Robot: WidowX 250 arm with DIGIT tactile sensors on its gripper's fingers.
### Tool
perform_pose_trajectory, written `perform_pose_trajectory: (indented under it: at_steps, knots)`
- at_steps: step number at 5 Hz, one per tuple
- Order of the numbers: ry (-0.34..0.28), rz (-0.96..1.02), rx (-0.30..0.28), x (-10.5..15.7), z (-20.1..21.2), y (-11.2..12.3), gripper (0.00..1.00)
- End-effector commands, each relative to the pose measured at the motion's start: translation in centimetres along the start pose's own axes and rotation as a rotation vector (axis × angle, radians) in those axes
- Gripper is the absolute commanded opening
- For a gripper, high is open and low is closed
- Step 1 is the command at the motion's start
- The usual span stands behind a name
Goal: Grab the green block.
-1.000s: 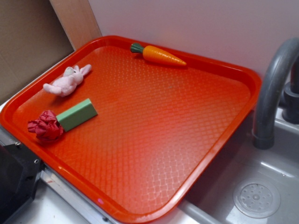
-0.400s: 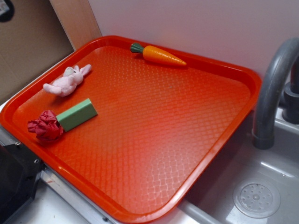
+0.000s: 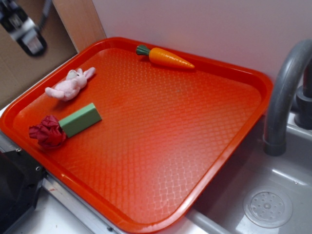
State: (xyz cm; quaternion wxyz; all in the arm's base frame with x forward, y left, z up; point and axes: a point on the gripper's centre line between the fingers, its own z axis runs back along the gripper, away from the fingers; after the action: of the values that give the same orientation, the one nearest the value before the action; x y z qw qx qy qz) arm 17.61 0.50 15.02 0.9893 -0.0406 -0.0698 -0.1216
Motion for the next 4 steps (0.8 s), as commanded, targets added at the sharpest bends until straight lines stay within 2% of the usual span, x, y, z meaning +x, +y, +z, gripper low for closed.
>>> perform_pose_trajectory:
  at_steps: [1,3,4]
  knots:
    - [0.112,-0.039,0.055,-0.4,-6.0,0.8,1.00]
    - [0.203,-0.075,0.075,-2.3,-10.2,0.2,1.00]
    - [0.235,-0.061,0.117,-2.6,-11.4,0.7,1.00]
